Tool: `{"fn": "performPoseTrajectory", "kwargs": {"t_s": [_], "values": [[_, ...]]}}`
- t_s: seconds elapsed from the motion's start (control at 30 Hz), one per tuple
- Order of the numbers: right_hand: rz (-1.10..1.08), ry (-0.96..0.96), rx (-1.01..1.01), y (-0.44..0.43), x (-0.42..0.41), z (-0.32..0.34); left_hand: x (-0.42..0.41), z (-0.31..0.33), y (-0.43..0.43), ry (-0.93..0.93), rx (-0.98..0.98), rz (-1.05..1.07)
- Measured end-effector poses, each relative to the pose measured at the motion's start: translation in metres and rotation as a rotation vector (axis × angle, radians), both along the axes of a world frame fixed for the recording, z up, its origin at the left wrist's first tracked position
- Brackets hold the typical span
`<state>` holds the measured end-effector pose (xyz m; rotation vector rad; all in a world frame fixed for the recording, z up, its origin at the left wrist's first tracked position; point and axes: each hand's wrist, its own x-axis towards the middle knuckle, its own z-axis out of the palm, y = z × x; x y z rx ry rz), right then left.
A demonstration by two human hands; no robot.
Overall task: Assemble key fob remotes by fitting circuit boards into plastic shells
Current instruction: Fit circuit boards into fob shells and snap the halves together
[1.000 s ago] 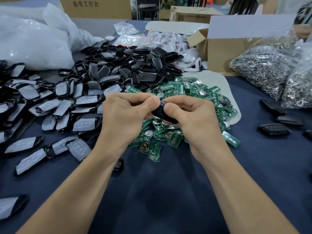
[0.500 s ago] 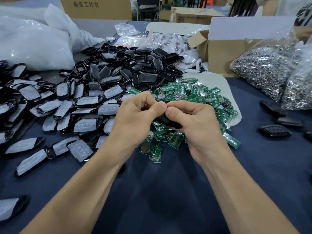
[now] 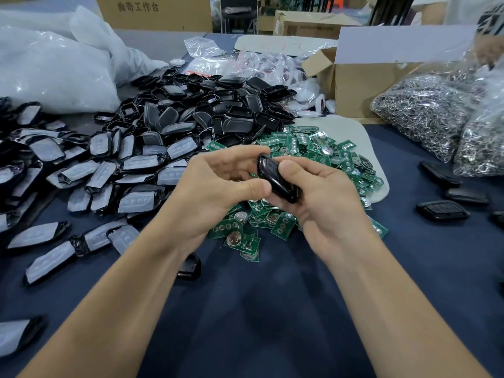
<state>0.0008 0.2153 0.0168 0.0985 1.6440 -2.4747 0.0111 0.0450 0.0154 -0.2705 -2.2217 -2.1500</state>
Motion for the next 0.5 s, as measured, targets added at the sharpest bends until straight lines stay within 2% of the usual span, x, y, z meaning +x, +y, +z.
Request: {"fn": "performPoseTrajectory", "kwargs": {"t_s": [0.07, 0.17, 0.23, 0.4, 0.5], "values": [[0.007, 0.013, 0.048, -0.001, 0.000, -0.001, -0.001, -0.002, 0.002, -0.017, 0.086, 0.035], [0.003, 0.139, 0.312, 0.002, -0.002, -0.005, -0.001, -0.004, 0.002, -0.057, 0.145, 0.078], [0.054, 0.207, 0.420, 0.006, -0.002, -0.004, -0.002, -0.004, 0.001, -0.064, 0.141, 0.084], [0.131, 0.296, 0.551, 0.011, -0.001, -0.004, -0.001, -0.001, 0.001, -0.081, 0.160, 0.076], [0.144, 0.295, 0.516, 0.013, -0.003, -0.005, 0.000, 0.000, 0.003, -0.102, 0.188, 0.078]]}}
